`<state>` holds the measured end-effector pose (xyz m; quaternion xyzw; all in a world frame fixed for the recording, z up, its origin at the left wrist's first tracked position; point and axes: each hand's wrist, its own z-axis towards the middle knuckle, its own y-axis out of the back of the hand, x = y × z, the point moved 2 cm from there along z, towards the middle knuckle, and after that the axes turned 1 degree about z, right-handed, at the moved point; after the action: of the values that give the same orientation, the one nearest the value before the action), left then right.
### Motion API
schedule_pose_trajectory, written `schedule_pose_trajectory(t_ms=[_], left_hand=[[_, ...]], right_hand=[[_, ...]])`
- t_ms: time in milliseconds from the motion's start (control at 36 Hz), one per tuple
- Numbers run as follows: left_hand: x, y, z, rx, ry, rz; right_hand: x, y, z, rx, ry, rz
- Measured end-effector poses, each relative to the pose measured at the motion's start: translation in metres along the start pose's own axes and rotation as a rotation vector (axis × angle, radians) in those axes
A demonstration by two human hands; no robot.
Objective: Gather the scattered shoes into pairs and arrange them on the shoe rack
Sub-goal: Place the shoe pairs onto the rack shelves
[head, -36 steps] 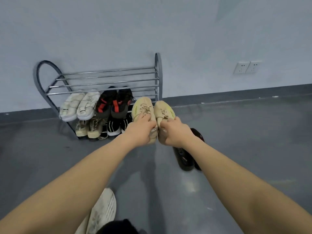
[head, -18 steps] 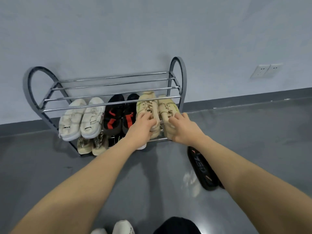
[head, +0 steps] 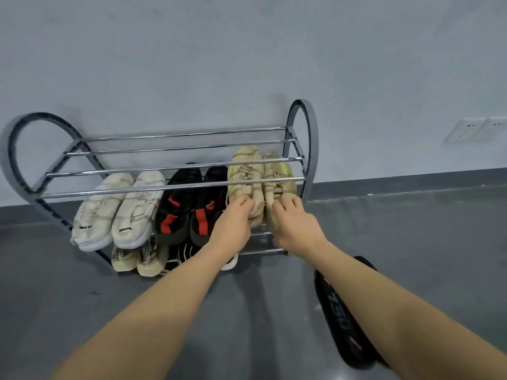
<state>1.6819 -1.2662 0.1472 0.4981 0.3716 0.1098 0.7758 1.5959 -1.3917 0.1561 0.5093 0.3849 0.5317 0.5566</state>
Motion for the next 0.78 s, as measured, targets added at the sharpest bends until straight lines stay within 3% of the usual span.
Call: schedule_pose_trajectory(t_ms=[139, 250, 389, 528, 778], left_hand=[[0.012, -0.020, 0.023, -0.027, 0.017, -0.008], [0.025, -0.037, 0.031, 0.060, 0.054, 0.019], [0.031, -0.046, 0.024, 0.209, 0.150, 0.170], [0.025, -0.047, 0.033, 0.292, 0.181, 0.442], [0.012, -0.045, 0.047, 0.294, 0.084, 0.637]], right_hand=[[-0.015, -0.026, 0.020, -0.057, 0.036, -0.085], [-0.021, -0.051, 0.030, -0.022, -0.005, -0.070], [-0.027, -0.073, 0.027, 0.038, -0.118, 0.004], [-0.023, -0.079, 0.033, 0.011, -0.121, -0.162], [-0.030, -0.067, 0.045, -0.071, 0.097, -0.349]])
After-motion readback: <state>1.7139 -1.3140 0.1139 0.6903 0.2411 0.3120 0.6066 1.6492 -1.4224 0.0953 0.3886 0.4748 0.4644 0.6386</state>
